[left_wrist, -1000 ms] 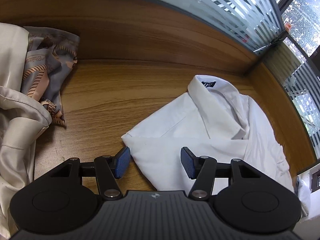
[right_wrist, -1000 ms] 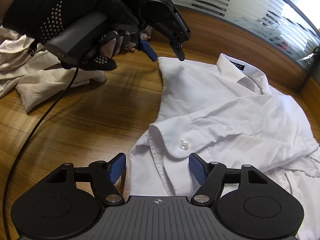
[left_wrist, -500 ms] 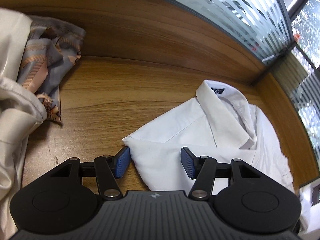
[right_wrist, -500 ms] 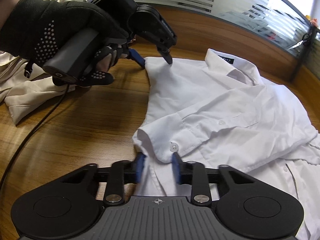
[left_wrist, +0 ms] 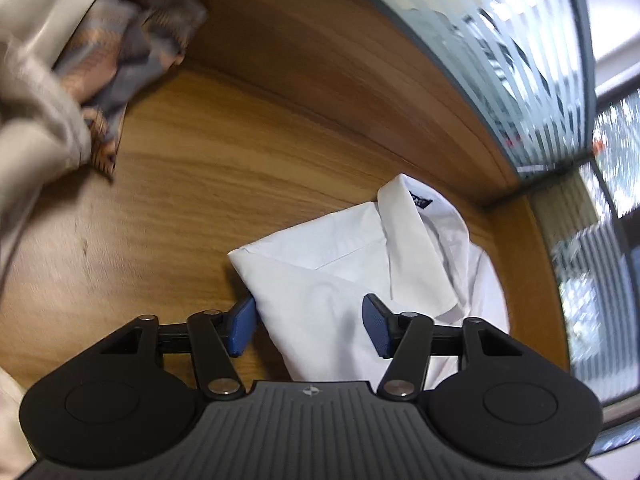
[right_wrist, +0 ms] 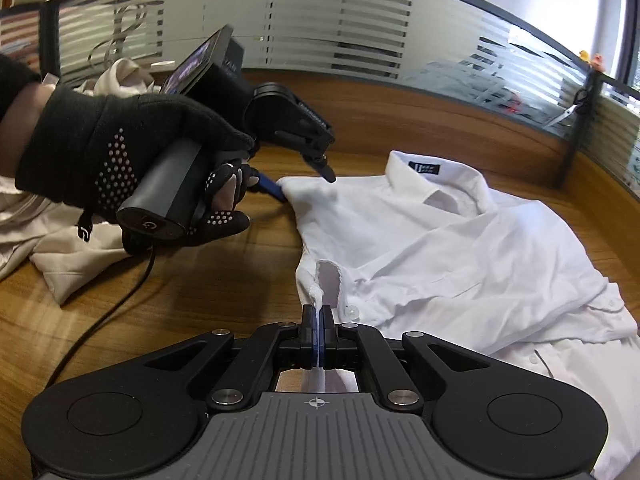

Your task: Fold clothes

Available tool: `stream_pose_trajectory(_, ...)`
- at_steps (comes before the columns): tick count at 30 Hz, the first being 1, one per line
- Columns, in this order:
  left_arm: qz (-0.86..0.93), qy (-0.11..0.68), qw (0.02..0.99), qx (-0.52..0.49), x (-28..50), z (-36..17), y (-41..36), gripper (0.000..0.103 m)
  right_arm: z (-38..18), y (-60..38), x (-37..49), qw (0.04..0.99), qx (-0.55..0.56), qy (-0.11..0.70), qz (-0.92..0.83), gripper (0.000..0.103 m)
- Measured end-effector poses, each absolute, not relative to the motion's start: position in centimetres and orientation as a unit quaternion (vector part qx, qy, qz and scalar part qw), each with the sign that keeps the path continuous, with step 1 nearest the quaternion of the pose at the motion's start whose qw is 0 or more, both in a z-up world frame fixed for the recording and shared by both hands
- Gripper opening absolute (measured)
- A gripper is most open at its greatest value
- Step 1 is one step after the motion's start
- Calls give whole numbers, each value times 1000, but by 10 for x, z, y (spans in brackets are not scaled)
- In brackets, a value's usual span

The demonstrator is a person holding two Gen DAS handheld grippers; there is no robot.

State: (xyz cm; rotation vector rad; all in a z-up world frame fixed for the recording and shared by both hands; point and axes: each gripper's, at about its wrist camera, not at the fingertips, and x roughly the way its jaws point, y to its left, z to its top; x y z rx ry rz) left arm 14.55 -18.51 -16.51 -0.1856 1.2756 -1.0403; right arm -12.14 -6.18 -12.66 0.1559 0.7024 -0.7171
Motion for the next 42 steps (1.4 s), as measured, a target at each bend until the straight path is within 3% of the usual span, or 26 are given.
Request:
stream_pose_trajectory(2,-460,573,670,-104,148,-165,-183,7,-127,-62,-122,873,75,335,-346,3)
stream_pose_trajectory(7,-480,560,665,-117,147,-149,-187,6,-134,-60,-120,870,78,337,-351,9)
stream_pose_trajectory(9,-489,550,668,-109,144,-140,-192,5,-137,-55,-118,868,66,339,-357,41)
stream_pose_trajectory(11,-495,542,671,-101,140,-132,-196,5,-142,-48,-115,866,44,343,-362,51)
stream_pose_trajectory(17,-506,534,672,-89,130,-118,-202,5,-162,-34,-105,854,4,373,-362,55)
stream_pose_trajectory(22,-504,528,679,-82,128,-113,-199,5,-179,-33,-105,829,-38,400,-389,48)
stream_pose_trajectory(24,-498,526,685,-78,128,-114,-195,4,-183,-36,-107,821,-43,409,-395,22)
stream_pose_trajectory(26,-489,520,696,-74,130,-114,-191,4,-181,-37,-108,822,-42,414,-389,7)
stream_pose_trajectory(42,-440,489,753,-28,138,-61,-202,4,-90,-96,-155,868,222,320,-307,4)
